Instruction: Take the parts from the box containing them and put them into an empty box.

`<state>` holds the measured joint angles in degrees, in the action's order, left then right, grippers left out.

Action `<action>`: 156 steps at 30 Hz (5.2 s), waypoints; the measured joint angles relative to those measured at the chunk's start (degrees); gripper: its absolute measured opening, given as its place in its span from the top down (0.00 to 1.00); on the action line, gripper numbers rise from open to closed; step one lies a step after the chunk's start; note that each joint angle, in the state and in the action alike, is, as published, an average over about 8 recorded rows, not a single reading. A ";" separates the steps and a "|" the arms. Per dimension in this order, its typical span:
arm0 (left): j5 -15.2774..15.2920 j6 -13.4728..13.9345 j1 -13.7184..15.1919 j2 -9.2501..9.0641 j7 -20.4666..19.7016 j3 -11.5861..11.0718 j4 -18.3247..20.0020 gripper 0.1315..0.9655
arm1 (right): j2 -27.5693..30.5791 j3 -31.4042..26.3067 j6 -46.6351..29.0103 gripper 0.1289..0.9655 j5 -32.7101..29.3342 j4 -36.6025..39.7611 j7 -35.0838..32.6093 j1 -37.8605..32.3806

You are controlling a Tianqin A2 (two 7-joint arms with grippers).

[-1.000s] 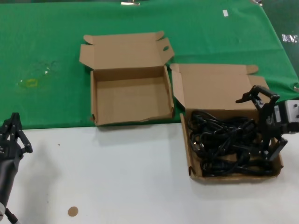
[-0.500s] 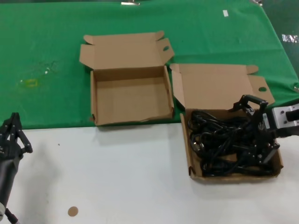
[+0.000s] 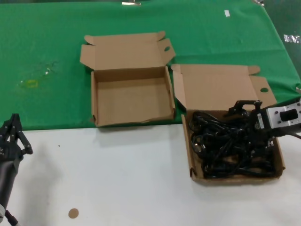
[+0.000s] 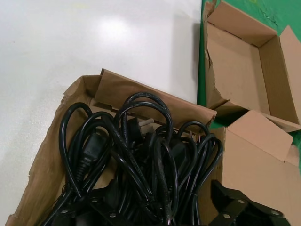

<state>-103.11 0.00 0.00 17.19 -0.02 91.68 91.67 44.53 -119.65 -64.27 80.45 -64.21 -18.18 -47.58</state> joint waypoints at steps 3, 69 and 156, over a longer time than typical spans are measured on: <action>0.00 0.00 0.00 0.00 0.00 0.00 0.00 0.98 | -0.28 0.01 0.10 0.28 -0.36 0.38 -0.08 -0.18; 0.00 0.00 0.00 0.00 0.00 0.00 0.00 0.98 | -18.45 -4.09 6.62 0.88 -9.85 -4.42 12.27 -11.63; 0.00 0.00 0.00 0.00 0.01 0.00 0.00 0.98 | -33.31 -6.45 20.21 0.25 -10.36 21.01 -1.72 -18.37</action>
<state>-103.11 0.00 0.00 17.19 -0.02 91.68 91.67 11.22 -126.11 -44.05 70.10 -43.20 -19.90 -65.95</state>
